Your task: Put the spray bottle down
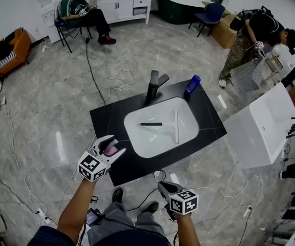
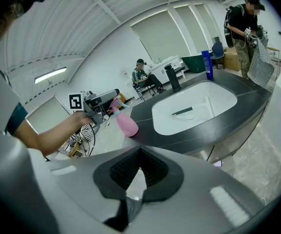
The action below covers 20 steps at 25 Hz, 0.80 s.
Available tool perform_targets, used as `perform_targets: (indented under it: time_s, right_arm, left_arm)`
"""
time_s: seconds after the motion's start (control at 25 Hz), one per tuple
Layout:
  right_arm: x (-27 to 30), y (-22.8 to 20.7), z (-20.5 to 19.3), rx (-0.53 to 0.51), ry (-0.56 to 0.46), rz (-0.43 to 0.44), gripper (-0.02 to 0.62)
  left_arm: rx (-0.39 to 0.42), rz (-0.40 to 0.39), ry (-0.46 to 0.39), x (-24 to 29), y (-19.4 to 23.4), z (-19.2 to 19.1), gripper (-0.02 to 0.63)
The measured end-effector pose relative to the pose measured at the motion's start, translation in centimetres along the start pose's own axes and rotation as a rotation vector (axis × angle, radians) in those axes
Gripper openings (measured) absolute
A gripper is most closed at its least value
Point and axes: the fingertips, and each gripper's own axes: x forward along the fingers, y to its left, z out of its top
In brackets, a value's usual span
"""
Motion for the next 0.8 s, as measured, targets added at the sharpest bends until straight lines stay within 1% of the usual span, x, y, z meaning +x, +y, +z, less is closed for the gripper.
perform_targets:
  time_s: [0.64, 0.8]
  right_arm:
    - [-0.2, 0.6, 0.2, -0.005, -0.005, 0.000, 0.011]
    - [-0.5, 0.8, 0.1, -0.008, -0.007, -0.003, 0.011]
  left_arm:
    - [0.014, 0.016, -0.011, -1.1, 0.4, 1.0, 0.250]
    - [0.023, 0.018, -0.025, -1.6, 0.2, 1.8, 0.250]
